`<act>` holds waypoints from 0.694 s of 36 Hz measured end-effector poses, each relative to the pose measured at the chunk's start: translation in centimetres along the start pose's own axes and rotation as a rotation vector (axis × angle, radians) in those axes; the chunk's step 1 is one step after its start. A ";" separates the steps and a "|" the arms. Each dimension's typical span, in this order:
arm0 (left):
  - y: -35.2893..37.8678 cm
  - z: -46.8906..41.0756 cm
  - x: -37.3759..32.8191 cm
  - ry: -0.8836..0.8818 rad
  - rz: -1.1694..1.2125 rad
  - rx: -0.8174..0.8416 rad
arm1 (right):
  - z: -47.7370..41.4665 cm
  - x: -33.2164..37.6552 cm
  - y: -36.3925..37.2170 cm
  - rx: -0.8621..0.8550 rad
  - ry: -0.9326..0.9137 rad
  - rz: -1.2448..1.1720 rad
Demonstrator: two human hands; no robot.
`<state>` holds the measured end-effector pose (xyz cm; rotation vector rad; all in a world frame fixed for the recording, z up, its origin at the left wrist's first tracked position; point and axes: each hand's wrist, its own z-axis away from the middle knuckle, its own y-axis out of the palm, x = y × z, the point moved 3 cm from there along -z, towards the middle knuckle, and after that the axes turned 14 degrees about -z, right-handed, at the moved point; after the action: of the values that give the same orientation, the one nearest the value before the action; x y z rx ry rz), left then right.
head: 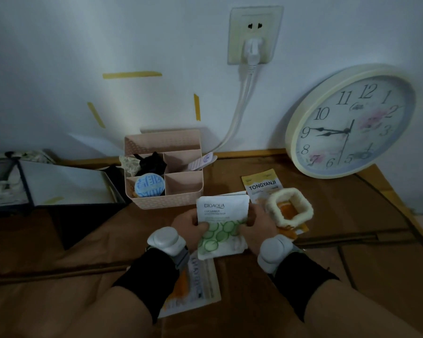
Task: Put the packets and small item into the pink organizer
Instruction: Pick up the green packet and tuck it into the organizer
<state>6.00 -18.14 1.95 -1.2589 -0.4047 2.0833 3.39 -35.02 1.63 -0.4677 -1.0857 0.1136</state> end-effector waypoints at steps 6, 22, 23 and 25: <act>-2.8 0.5 -1.2 0.094 -0.118 -0.160 | 0.4 3.0 -0.3 0.024 -0.183 0.133; -2.3 0.4 -0.1 0.056 -0.228 -0.124 | 0.6 3.7 1.5 0.029 -0.174 0.198; -2.6 0.4 -0.1 0.061 -0.234 -0.134 | 0.6 3.9 1.4 0.027 -0.182 0.200; -3.6 0.6 -0.3 0.078 -0.247 -0.154 | 0.7 4.6 1.4 0.034 -0.215 0.197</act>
<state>6.94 -15.64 4.42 -1.3022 -0.6606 1.8174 5.17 -32.07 5.07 -0.5399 -1.2438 0.3623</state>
